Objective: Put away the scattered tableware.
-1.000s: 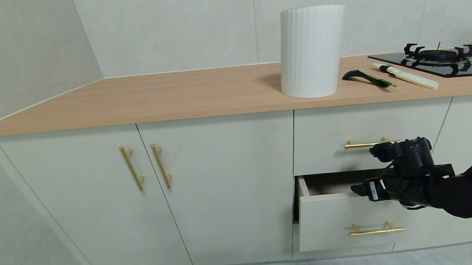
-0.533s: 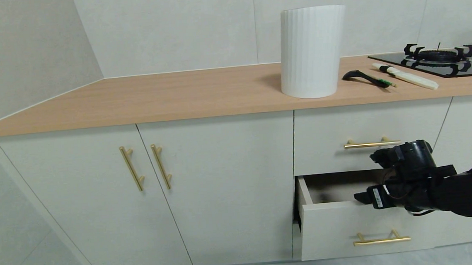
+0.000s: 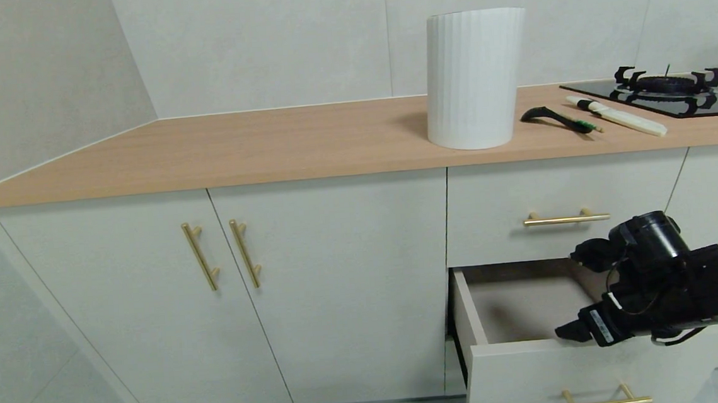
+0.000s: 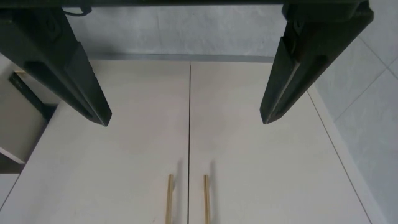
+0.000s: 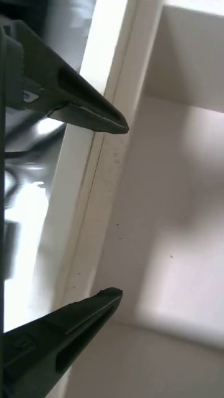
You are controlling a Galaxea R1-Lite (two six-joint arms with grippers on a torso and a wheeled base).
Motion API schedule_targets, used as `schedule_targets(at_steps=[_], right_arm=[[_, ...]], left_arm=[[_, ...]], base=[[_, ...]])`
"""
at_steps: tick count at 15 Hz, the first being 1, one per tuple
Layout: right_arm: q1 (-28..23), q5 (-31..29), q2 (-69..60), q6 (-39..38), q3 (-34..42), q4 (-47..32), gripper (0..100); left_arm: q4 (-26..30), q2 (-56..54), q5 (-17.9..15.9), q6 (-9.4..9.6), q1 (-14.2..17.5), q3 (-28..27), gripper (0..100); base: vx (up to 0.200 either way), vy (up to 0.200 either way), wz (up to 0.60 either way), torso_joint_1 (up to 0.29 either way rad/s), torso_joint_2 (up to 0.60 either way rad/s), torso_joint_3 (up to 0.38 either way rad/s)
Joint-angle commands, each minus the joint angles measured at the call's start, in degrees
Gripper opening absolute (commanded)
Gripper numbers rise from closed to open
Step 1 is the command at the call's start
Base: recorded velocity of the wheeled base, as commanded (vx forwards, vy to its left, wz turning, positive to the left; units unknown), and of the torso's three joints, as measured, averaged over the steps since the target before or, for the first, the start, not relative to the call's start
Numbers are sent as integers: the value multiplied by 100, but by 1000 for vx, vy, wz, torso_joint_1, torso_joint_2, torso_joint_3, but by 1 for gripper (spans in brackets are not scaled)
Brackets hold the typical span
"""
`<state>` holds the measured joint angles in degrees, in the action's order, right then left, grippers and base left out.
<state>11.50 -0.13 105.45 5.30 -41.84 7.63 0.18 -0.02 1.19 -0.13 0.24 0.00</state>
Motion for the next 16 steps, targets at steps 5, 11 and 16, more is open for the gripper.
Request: schedule_targets(at_steps=[5,11,16], right_arm=[[257,49,-385,208,9,-702,100],[538,22,-596,542,18,-1756,100],[889,-48,-701,568,18,-2389,100]], left_arm=[[-1,2,4,-4,2,0,100],[-1,2,4,-4,2,0,100],[-1,2,4,-4,2,0,100]], base=[[0,0,0,0,0,0],[0,0,0,0,0,0],[0,0,0,0,0,0]])
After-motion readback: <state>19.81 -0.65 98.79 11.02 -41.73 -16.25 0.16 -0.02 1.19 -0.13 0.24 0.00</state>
